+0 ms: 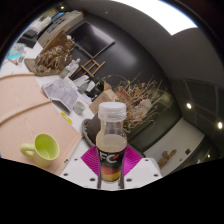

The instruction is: Pour water

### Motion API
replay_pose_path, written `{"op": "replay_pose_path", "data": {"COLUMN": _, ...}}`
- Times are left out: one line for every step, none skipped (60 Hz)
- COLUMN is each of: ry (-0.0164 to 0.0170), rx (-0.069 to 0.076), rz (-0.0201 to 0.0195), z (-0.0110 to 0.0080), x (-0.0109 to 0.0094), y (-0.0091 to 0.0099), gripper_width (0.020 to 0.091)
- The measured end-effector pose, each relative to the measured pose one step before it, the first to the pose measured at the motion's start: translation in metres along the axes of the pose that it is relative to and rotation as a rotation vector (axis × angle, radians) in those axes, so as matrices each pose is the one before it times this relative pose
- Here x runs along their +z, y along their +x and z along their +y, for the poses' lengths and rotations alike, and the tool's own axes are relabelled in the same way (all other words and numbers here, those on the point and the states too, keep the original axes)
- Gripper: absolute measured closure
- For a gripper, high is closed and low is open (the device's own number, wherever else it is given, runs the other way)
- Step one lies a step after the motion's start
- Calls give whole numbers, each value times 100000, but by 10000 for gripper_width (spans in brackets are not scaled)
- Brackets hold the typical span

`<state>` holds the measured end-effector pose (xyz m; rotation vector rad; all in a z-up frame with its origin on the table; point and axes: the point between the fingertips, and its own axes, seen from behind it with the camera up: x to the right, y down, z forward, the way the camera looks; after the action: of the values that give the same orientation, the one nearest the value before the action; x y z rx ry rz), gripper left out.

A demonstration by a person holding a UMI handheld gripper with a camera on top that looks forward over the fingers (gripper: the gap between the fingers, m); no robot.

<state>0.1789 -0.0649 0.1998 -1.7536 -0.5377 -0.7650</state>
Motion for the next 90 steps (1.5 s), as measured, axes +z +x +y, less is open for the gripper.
{"op": "replay_pose_path", "data": {"ry": -462, "rx": 5704, "rz": -1134, "z": 64, "x": -241, "y": -372, "gripper_width": 858}}
{"op": "replay_pose_path", "data": {"ry": -167, "rx": 5690, "rz": -2755, "z": 292, "x": 21, "y": 69, "gripper_width": 859}}
{"op": "replay_pose_path", "data": {"ry": -336, "rx": 5316, "rz": -1304, "z": 130, "x": 56, "y": -212, "gripper_width": 859}}
{"op": "replay_pose_path", "data": {"ry": -405, "rx": 5082, "rz": -1698, "z": 252, "x": 5, "y": -37, "gripper_width": 859}}
{"op": "replay_pose_path", "data": {"ry": -318, "rx": 4718, "rz": -1505, "z": 267, "x": 23, "y": -13, "gripper_width": 858}}
{"op": "replay_pose_path", "data": {"ry": -169, "rx": 4254, "rz": -1500, "z": 218, "x": 53, "y": -38, "gripper_width": 858}}
{"op": "replay_pose_path", "data": {"ry": 18, "rx": 3792, "rz": -1736, "z": 178, "x": 122, "y": -66, "gripper_width": 858}}
{"op": "replay_pose_path", "data": {"ry": 134, "rx": 3438, "rz": -1636, "z": 209, "x": 65, "y": -112, "gripper_width": 858}}
{"op": "replay_pose_path", "data": {"ry": 55, "rx": 3075, "rz": -1237, "z": 268, "x": 146, "y": -81, "gripper_width": 859}}
{"op": "replay_pose_path", "data": {"ry": -111, "rx": 2773, "rz": -922, "z": 301, "x": 138, "y": -7, "gripper_width": 859}}
{"op": "replay_pose_path", "data": {"ry": -250, "rx": 2657, "rz": -829, "z": 368, "x": 154, "y": -81, "gripper_width": 859}}
{"op": "replay_pose_path", "data": {"ry": -339, "rx": 2978, "rz": -867, "z": 461, "x": -219, "y": -529, "gripper_width": 859}}
{"op": "replay_pose_path", "data": {"ry": -208, "rx": 2317, "rz": -1640, "z": 404, "x": 380, "y": 58, "gripper_width": 859}}
{"op": "replay_pose_path", "data": {"ry": -282, "rx": 2324, "rz": -679, "z": 456, "x": 154, "y": -379, "gripper_width": 859}}
{"op": "replay_pose_path", "data": {"ry": -281, "rx": 2206, "rz": -1024, "z": 396, "x": 231, "y": -20, "gripper_width": 859}}
{"op": "replay_pose_path", "data": {"ry": -422, "rx": 2159, "rz": -754, "z": 448, "x": 189, "y": 28, "gripper_width": 859}}
{"op": "replay_pose_path", "data": {"ry": -528, "rx": 1929, "rz": -677, "z": 496, "x": 212, "y": -18, "gripper_width": 859}}
{"op": "replay_pose_path", "data": {"ry": -594, "rx": 1725, "rz": -815, "z": 522, "x": 215, "y": -21, "gripper_width": 859}}
{"op": "replay_pose_path", "data": {"ry": -525, "rx": 1559, "rz": -827, "z": 511, "x": 217, "y": -26, "gripper_width": 859}}
{"op": "replay_pose_path", "data": {"ry": -434, "rx": 1381, "rz": -472, "z": 510, "x": 180, "y": 22, "gripper_width": 858}}
{"op": "replay_pose_path", "data": {"ry": -235, "rx": 1122, "rz": -38, "z": 598, "x": 117, "y": 147, "gripper_width": 858}}
{"op": "replay_pose_path", "data": {"ry": -446, "rx": 801, "rz": 169, "z": 457, "x": 243, "y": 198, "gripper_width": 858}}
{"op": "replay_pose_path", "data": {"ry": -355, "rx": 612, "rz": 194, "z": 420, "x": 262, "y": 166, "gripper_width": 858}}
{"op": "replay_pose_path", "data": {"ry": -162, "rx": 669, "rz": 56, "z": 616, "x": 150, "y": -167, "gripper_width": 857}}
{"op": "replay_pose_path", "data": {"ry": -238, "rx": 332, "rz": 68, "z": 436, "x": 211, "y": 95, "gripper_width": 858}}
{"op": "replay_pose_path", "data": {"ry": -282, "rx": 517, "rz": 33, "z": 437, "x": 198, "y": 56, "gripper_width": 858}}
{"op": "replay_pose_path", "data": {"ry": -346, "rx": 665, "rz": -29, "z": 416, "x": 188, "y": 60, "gripper_width": 859}}
{"op": "replay_pose_path", "data": {"ry": -320, "rx": 815, "rz": -38, "z": 424, "x": 181, "y": 65, "gripper_width": 860}}
{"op": "replay_pose_path", "data": {"ry": -343, "rx": 827, "rz": 37, "z": 397, "x": 159, "y": 96, "gripper_width": 857}}
{"op": "replay_pose_path", "data": {"ry": -380, "rx": 860, "rz": 75, "z": 403, "x": 181, "y": 84, "gripper_width": 857}}
{"op": "replay_pose_path", "data": {"ry": -360, "rx": 876, "rz": -2, "z": 368, "x": 158, "y": 36, "gripper_width": 857}}
{"op": "replay_pose_path", "data": {"ry": -283, "rx": 761, "rz": -153, "z": 315, "x": 73, "y": 383, "gripper_width": 856}}
{"op": "replay_pose_path", "data": {"ry": -203, "rx": 721, "rz": 100, "z": 433, "x": -7, "y": -106, "gripper_width": 857}}
{"op": "replay_pose_path", "data": {"ry": -318, "rx": 518, "rz": 192, "z": 376, "x": 106, "y": 84, "gripper_width": 857}}
{"op": "replay_pose_path", "data": {"ry": -358, "rx": 351, "rz": 307, "z": 404, "x": 18, "y": 109, "gripper_width": 853}}
{"op": "replay_pose_path", "data": {"ry": 2413, "rx": 416, "rz": 53, "z": -414, "x": -96, "y": -12, "gripper_width": 855}}
{"op": "replay_pose_path", "data": {"ry": 1197, "rx": 147, "rz": 102, "z": 33, "x": -41, "y": 83, "gripper_width": 854}}
{"op": "replay_pose_path", "data": {"ry": -143, "rx": -296, "rz": 318, "z": 200, "x": -26, "y": 95, "gripper_width": 854}}
{"op": "replay_pose_path", "data": {"ry": 873, "rx": -34, "rz": -157, "z": -129, "x": -46, "y": -65, "gripper_width": 848}}
{"op": "replay_pose_path", "data": {"ry": 407, "rx": 129, "rz": -132, "z": 33, "x": -25, "y": -53, "gripper_width": 847}}
{"op": "replay_pose_path", "data": {"ry": 125, "rx": -9, "rz": 226, "z": 60, "x": -65, "y": 42, "gripper_width": 836}}
{"op": "replay_pose_path", "data": {"ry": 545, "rx": 83, "rz": 110, "z": -41, "x": -54, "y": 5, "gripper_width": 832}}
{"op": "replay_pose_path", "data": {"ry": -248, "rx": 62, "rz": -189, "z": -83, "x": 94, "y": 205, "gripper_width": 820}}
{"op": "replay_pose_path", "data": {"ry": 289, "rx": -104, "rz": 133, "z": 11, "x": -122, "y": -24, "gripper_width": 806}}
{"op": "replay_pose_path", "data": {"ry": 173, "rx": 124, "rz": 77, "z": -23, "x": -112, "y": -124, "gripper_width": 790}}
{"op": "replay_pose_path", "data": {"ry": 17, "rx": 164, "rz": -59, "z": 30, "x": -53, "y": -85, "gripper_width": 769}}
{"op": "replay_pose_path", "data": {"ry": 33, "rx": 161, "rz": 65, "z": -7, "x": -55, "y": 0, "gripper_width": 752}}
{"op": "replay_pose_path", "data": {"ry": -276, "rx": 174, "rz": 31, "z": 24, "x": -26, "y": 11, "gripper_width": 732}}
{"op": "replay_pose_path", "data": {"ry": -359, "rx": 201, "rz": 53, "z": 19, "x": -30, "y": 18, "gripper_width": 713}}
{"op": "replay_pose_path", "data": {"ry": -487, "rx": 103, "rz": 10, "z": 21, "x": -41, "y": 35, "gripper_width": 697}}
{"op": "replay_pose_path", "data": {"ry": -796, "rx": 63, "rz": 114, "z": 73, "x": -63, "y": 66, "gripper_width": 681}}
{"op": "replay_pose_path", "data": {"ry": -766, "rx": 142, "rz": 340, "z": 71, "x": -95, "y": 142, "gripper_width": 656}}
{"op": "replay_pose_path", "data": {"ry": -604, "rx": 238, "rz": 170, "z": -16, "x": -141, "y": 79, "gripper_width": 623}}
{"op": "replay_pose_path", "data": {"ry": -218, "rx": 288, "rz": -160, "z": -177, "x": -253, "y": 180, "gripper_width": 560}}
{"op": "replay_pose_path", "data": {"ry": -193, "rx": 377, "rz": -119, "z": -102, "x": -228, "y": 44, "gripper_width": 480}}
{"op": "replay_pose_path", "data": {"ry": -211, "rx": 360, "rz": -46, "z": -139, "x": -269, "y": 30, "gripper_width": 394}}
{"op": "replay_pose_path", "data": {"ry": -228, "rx": 119, "rz": 9, "z": -134, "x": -357, "y": -19, "gripper_width": 312}}
{"op": "replay_pose_path", "data": {"ry": -365, "rx": -66, "rz": 18, "z": -144, "x": -312, "y": 133, "gripper_width": 240}}
{"op": "replay_pose_path", "data": {"ry": -477, "rx": -179, "rz": 116, "z": -158, "x": -377, "y": 12, "gripper_width": 240}}
{"op": "replay_pose_path", "data": {"ry": -729, "rx": -197, "rz": 202, "z": -76, "x": -424, "y": 73, "gripper_width": 263}}
{"op": "replay_pose_path", "data": {"ry": -855, "rx": -344, "rz": 258, "z": -56, "x": -542, "y": 79, "gripper_width": 272}}
{"op": "replay_pose_path", "data": {"ry": -728, "rx": -511, "rz": 408, "z": -99, "x": -596, "y": 112, "gripper_width": 267}}
{"op": "replay_pose_path", "data": {"ry": -680, "rx": -566, "rz": 581, "z": -120, "x": -634, "y": 84, "gripper_width": 256}}
{"op": "replay_pose_path", "data": {"ry": -731, "rx": -543, "rz": 869, "z": -99, "x": -739, "y": 100, "gripper_width": 243}}
{"op": "replay_pose_path", "data": {"ry": -594, "rx": -503, "rz": 888, "z": -134, "x": -819, "y": 61, "gripper_width": 239}}
{"op": "replay_pose_path", "data": {"ry": -569, "rx": -625, "rz": 958, "z": -150, "x": -903, "y": 28, "gripper_width": 240}}
{"op": "replay_pose_path", "data": {"ry": -495, "rx": -796, "rz": 570, "z": -146, "x": -946, "y": -128, "gripper_width": 243}}
{"op": "replay_pose_path", "data": {"ry": -636, "rx": -852, "rz": 638, "z": -122, "x": -969, "y": -103, "gripper_width": 247}}
{"op": "replay_pose_path", "data": {"ry": -855, "rx": -709, "rz": 993, "z": -30, "x": -1040, "y": 27, "gripper_width": 248}}
{"op": "replay_pose_path", "data": {"ry": -1071, "rx": -583, "rz": 1172, "z": 13, "x": -1043, "y": -38, "gripper_width": 249}}
{"op": "replay_pose_path", "data": {"ry": -1164, "rx": -511, "rz": 1153, "z": 44, "x": -1051, "y": -56, "gripper_width": 247}}
{"op": "replay_pose_path", "data": {"ry": -1184, "rx": -405, "rz": 1087, "z": 71, "x": -1075, "y": -132, "gripper_width": 246}}
{"op": "replay_pose_path", "data": {"ry": -1201, "rx": -255, "rz": 1026, "z": 102, "x": -1099, "y": -167, "gripper_width": 246}}
{"op": "replay_pose_path", "data": {"ry": -1298, "rx": -71, "rz": 819, "z": 97, "x": -1102, "y": -134, "gripper_width": 248}}
{"op": "replay_pose_path", "data": {"ry": -1136, "rx": 102, "rz": 422, "z": 303, "x": -1076, "y": -360, "gripper_width": 248}}
{"op": "replay_pose_path", "data": {"ry": -1211, "rx": -48, "rz": 75, "z": 184, "x": -1118, "y": -432, "gripper_width": 246}}
{"op": "replay_pose_path", "data": {"ry": -933, "rx": -162, "rz": -151, "z": 162, "x": -1089, "y": -493, "gripper_width": 248}}
{"op": "replay_pose_path", "data": {"ry": -917, "rx": -67, "rz": 11, "z": 178, "x": -1042, "y": -431, "gripper_width": 247}}
{"op": "replay_pose_path", "data": {"ry": -1062, "rx": 144, "rz": 268, "z": 240, "x": -1025, "y": -399, "gripper_width": 247}}
{"op": "replay_pose_path", "data": {"ry": -1123, "rx": 320, "rz": 187, "z": 276, "x": -1024, "y": -473, "gripper_width": 247}}
{"op": "replay_pose_path", "data": {"ry": -959, "rx": 245, "rz": 10, "z": 251, "x": -989, "y": -502, "gripper_width": 248}}
{"op": "replay_pose_path", "data": {"ry": -619, "rx": 54, "rz": 23, "z": 168, "x": -933, "y": -504, "gripper_width": 246}}
{"op": "replay_pose_path", "data": {"ry": -269, "rx": -123, "rz": -10, "z": 118, "x": -869, "y": -495, "gripper_width": 247}}
{"op": "replay_pose_path", "data": {"ry": -127, "rx": -114, "rz": 205, "z": 80, "x": -806, "y": -445, "gripper_width": 248}}
{"op": "replay_pose_path", "data": {"ry": -416, "rx": 18, "rz": 585, "z": 45, "x": -828, "y": -216, "gripper_width": 248}}
{"op": "replay_pose_path", "data": {"ry": -298, "rx": 159, "rz": 501, "z": 196, "x": -725, "y": -464, "gripper_width": 247}}
{"op": "replay_pose_path", "data": {"ry": -255, "rx": -50, "rz": 298, "z": 146, "x": -700, "y": -502, "gripper_width": 245}}
{"op": "replay_pose_path", "data": {"ry": -179, "rx": -78, "rz": -15, "z": -6, "x": -639, "y": -554, "gripper_width": 243}}
{"op": "replay_pose_path", "data": {"ry": 148, "rx": -11, "rz": 26, "z": 22, "x": -586, "y": -464, "gripper_width": 245}}
{"op": "replay_pose_path", "data": {"ry": 100, "rx": 272, "rz": 21, "z": 31, "x": -592, "y": -431, "gripper_width": 245}}
